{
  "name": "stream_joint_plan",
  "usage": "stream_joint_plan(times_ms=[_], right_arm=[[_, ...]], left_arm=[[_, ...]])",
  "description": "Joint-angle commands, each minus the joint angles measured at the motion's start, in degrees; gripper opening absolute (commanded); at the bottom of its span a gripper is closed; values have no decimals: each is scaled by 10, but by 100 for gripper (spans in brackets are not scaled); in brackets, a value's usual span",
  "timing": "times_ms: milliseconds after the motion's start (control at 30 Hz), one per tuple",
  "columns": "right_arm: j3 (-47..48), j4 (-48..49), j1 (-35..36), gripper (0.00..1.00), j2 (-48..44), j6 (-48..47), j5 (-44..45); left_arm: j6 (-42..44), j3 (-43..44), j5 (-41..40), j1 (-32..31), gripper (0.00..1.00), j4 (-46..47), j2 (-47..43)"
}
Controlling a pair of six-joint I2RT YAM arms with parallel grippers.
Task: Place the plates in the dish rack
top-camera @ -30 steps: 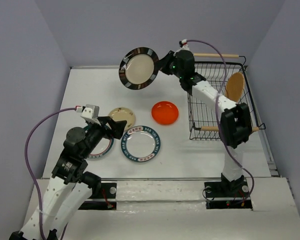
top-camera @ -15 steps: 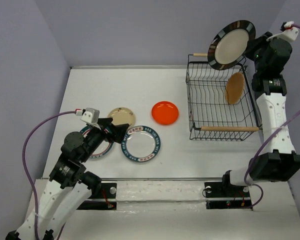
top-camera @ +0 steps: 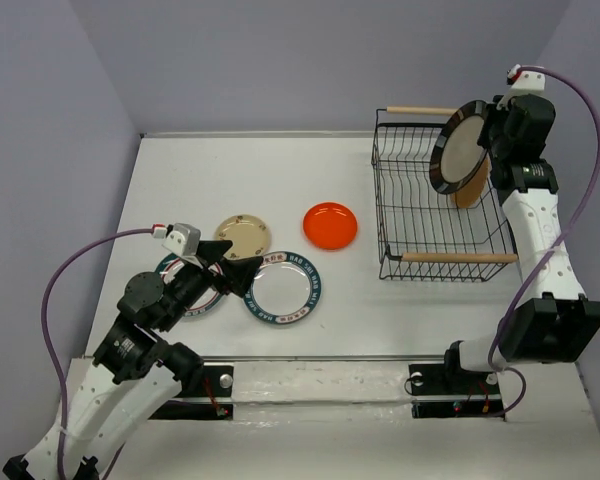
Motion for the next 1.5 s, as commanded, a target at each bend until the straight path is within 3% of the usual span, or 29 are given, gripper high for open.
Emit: stream_joint_plan(times_ms=[0, 633, 1467], right_arm=[[57, 91, -5, 7, -12, -95, 38], [105, 102, -10, 7, 132, -247, 50], [68, 118, -10, 7, 193, -274, 32]], left_arm=[[1, 22, -9, -11, 99, 16, -11], [1, 21, -20, -13, 99, 16, -5], [2, 22, -21, -12, 99, 16, 6]])
